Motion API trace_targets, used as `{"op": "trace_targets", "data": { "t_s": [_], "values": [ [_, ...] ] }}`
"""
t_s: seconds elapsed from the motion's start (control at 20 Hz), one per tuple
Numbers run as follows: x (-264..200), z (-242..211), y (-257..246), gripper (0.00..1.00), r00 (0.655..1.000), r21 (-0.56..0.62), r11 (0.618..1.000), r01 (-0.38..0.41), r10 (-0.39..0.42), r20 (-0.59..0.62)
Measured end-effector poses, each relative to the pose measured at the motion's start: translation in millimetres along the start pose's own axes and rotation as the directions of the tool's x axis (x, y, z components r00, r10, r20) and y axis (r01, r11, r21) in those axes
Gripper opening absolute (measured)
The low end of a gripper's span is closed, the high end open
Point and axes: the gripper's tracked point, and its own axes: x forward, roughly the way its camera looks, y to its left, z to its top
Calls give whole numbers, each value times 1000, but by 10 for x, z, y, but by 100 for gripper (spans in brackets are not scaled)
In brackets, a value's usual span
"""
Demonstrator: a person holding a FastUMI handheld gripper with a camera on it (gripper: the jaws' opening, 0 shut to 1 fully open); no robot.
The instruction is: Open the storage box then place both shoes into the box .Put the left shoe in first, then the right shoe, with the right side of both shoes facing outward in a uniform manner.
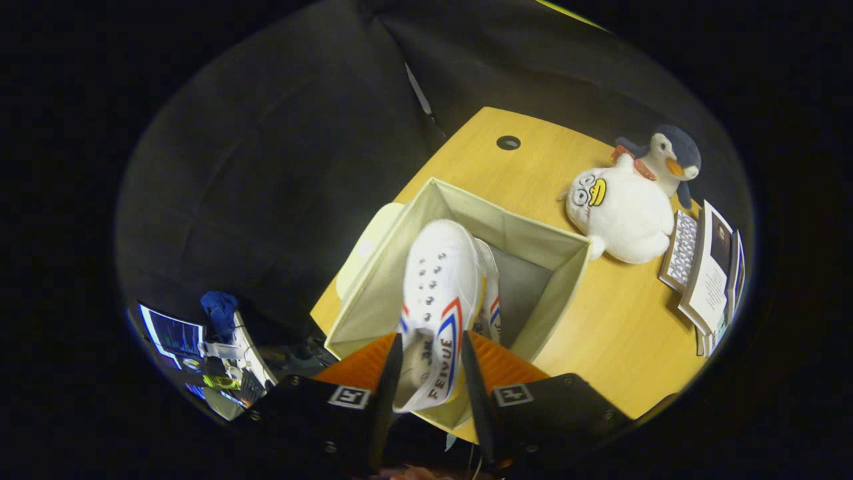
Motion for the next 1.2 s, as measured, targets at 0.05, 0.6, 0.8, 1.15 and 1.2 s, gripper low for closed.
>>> {"op": "trace_targets", "data": {
  "t_s": [0.05,0.6,0.8,1.15,1.2],
  "values": [
    [-26,20,-47,75,1000,-10,1000,16,-16,17],
    [-857,108,-458,94,981,90,995,35,-51,186],
    [-1264,58,-896,94,960,139,989,59,-94,262],
    [-2326,30,-1592,94,775,220,955,201,-292,560],
    [-2511,-18,-1607,93,739,233,949,212,-312,597]
  ]
}}
